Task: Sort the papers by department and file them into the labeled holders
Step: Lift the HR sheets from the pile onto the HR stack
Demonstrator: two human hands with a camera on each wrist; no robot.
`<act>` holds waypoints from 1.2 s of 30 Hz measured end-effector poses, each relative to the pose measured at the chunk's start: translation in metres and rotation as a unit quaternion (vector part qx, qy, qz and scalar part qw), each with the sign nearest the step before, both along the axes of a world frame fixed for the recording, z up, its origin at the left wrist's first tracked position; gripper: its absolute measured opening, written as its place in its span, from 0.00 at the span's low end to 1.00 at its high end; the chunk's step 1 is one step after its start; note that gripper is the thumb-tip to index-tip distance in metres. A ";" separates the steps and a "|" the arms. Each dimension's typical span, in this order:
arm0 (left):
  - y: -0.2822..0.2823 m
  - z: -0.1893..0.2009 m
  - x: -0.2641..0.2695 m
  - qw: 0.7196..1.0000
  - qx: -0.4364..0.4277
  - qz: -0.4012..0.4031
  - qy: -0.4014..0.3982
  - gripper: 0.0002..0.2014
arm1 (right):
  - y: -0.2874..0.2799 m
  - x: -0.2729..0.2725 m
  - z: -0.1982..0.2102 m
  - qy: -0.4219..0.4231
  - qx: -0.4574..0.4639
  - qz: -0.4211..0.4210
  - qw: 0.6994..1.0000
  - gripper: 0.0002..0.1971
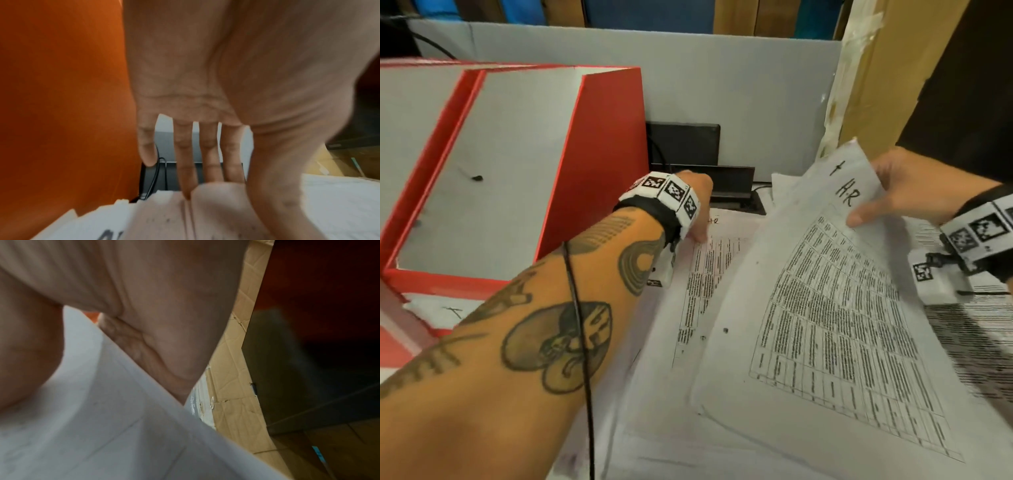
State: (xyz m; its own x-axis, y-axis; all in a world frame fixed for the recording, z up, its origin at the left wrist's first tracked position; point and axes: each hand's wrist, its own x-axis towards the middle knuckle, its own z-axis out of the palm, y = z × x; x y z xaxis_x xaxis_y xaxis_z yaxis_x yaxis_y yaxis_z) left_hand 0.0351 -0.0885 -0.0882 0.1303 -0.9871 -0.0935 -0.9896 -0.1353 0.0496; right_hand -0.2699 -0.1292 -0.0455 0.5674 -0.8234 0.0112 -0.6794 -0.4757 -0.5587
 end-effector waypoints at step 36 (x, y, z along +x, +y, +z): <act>0.035 0.046 -0.014 0.906 -0.073 -0.067 0.411 0.21 | 0.017 0.063 -0.021 -0.025 -0.129 0.060 0.990 0.22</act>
